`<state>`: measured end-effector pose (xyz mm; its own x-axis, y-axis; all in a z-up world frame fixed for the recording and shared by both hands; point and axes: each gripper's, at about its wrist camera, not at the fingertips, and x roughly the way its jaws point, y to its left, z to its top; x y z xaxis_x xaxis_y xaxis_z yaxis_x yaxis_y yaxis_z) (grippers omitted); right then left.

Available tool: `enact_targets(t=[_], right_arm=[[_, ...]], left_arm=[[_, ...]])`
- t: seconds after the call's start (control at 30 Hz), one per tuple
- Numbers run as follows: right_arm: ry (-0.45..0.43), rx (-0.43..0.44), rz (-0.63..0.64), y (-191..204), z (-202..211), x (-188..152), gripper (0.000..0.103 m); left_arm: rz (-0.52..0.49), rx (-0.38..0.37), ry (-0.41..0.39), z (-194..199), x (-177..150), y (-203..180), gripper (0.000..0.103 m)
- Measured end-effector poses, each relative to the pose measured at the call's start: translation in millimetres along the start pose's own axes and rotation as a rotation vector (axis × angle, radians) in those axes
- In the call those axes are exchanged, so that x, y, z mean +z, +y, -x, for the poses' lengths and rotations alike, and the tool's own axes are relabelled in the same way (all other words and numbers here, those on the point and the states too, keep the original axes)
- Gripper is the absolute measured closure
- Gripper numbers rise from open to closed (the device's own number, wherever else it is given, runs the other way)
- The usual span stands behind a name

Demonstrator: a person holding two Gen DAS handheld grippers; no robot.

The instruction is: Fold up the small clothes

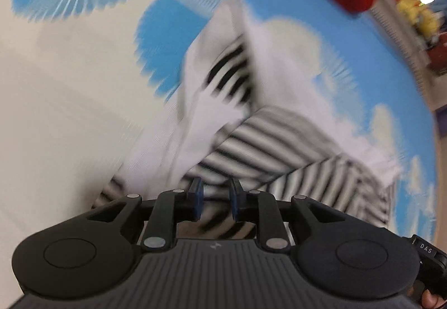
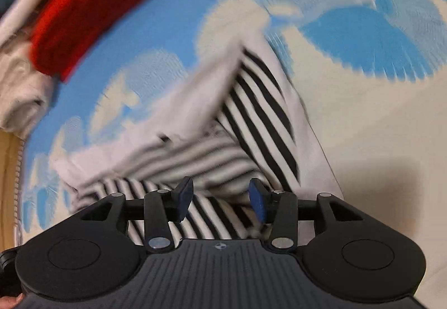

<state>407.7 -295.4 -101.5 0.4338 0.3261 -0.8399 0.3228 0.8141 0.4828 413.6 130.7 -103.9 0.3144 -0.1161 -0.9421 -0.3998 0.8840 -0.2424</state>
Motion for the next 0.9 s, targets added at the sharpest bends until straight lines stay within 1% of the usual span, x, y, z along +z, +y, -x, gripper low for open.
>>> enact_targets(t=[0.03, 0.07, 0.1, 0.13, 0.2, 0.23, 0.27, 0.33, 0.4, 0.43, 0.47, 0.5, 0.53, 0.6, 0.7, 0.77, 0.83, 0.87, 0.9], right_arm=[[0.025, -0.026, -0.01, -5.7, -3.1, -3.8, 0.064], [0.04, -0.034, -0.018, -8.7, -8.4, -9.3, 0.066], [0.035, -0.041, -0.011, -7.8, -8.2, -12.7, 0.066], [0.011, -0.05, 0.012, -4.5, -3.8, -20.4, 0.065], [-0.067, -0.063, 0.069, 8.9, 18.2, -26.7, 0.064], [-0.123, -0.062, 0.096, 15.4, 36.5, -31.9, 0.063], [-0.171, -0.06, 0.116, 20.7, 53.4, -36.4, 0.063], [-0.253, -0.053, 0.122, 27.1, 90.3, -44.6, 0.062], [-0.307, -0.027, 0.122, 29.9, 123.5, -55.1, 0.062], [-0.334, -0.006, 0.142, 31.4, 143.2, -64.5, 0.062], [-0.359, 0.008, 0.169, 32.0, 158.4, -74.0, 0.058], [-0.393, 0.021, 0.203, 31.6, 179.0, -87.8, 0.056], [-0.424, 0.032, 0.227, 27.9, 193.9, -99.6, 0.055], [-0.467, 0.053, 0.259, 21.1, 219.1, -125.8, 0.053], [-0.484, 0.078, 0.311, 7.2, 244.4, -170.1, 0.053], [-0.496, 0.068, 0.344, -6.9, 250.2, -197.0, 0.053], [-0.519, 0.036, 0.357, -24.4, 251.8, -221.7, 0.053], [-0.515, 0.007, 0.34, -32.8, 249.1, -230.7, 0.053], [-0.502, -0.009, 0.297, -38.9, 251.3, -235.9, 0.053]], left_arm=[[0.01, -0.005, 0.006, -1.8, -2.8, 3.4, 0.082], [0.009, -0.005, -0.004, 0.5, -4.3, 5.6, 0.082], [-0.005, 0.009, -0.018, 6.6, -6.4, 3.2, 0.082], [-0.036, 0.023, -0.046, 16.5, -10.0, -1.8, 0.082], [-0.116, 0.007, -0.131, 45.4, -18.8, -14.4, 0.08], [-0.16, -0.004, -0.179, 63.2, -24.9, -18.1, 0.075], [-0.197, -0.006, -0.215, 78.6, -29.9, -20.8, 0.073], [-0.264, 0.002, -0.274, 109.2, -39.7, -24.5, 0.072], [-0.308, 0.003, -0.319, 139.3, -52.4, -24.4, 0.071], [-0.325, -0.005, -0.346, 156.6, -61.8, -24.0, 0.064], [-0.338, -0.017, -0.368, 171.5, -72.6, -22.2, 0.06], [-0.357, -0.035, -0.395, 188.1, -86.1, -21.1, 0.054], [-0.382, -0.051, -0.42, 202.8, -101.4, -18.3, 0.052], [-0.438, -0.069, -0.465, 225.0, -137.3, -12.3, 0.051], [-0.501, -0.083, -0.53, 240.3, -198.9, 1.7, 0.051], [-0.524, -0.095, -0.543, 238.5, -231.6, 13.1, 0.051], [-0.542, -0.092, -0.517, 227.8, -260.2, 22.7, 0.051], [-0.535, -0.078, -0.49, 223.0, -268.0, 23.8, 0.052], [-0.522, -0.094, -0.481, 221.6, -274.9, 25.0, 0.052]])
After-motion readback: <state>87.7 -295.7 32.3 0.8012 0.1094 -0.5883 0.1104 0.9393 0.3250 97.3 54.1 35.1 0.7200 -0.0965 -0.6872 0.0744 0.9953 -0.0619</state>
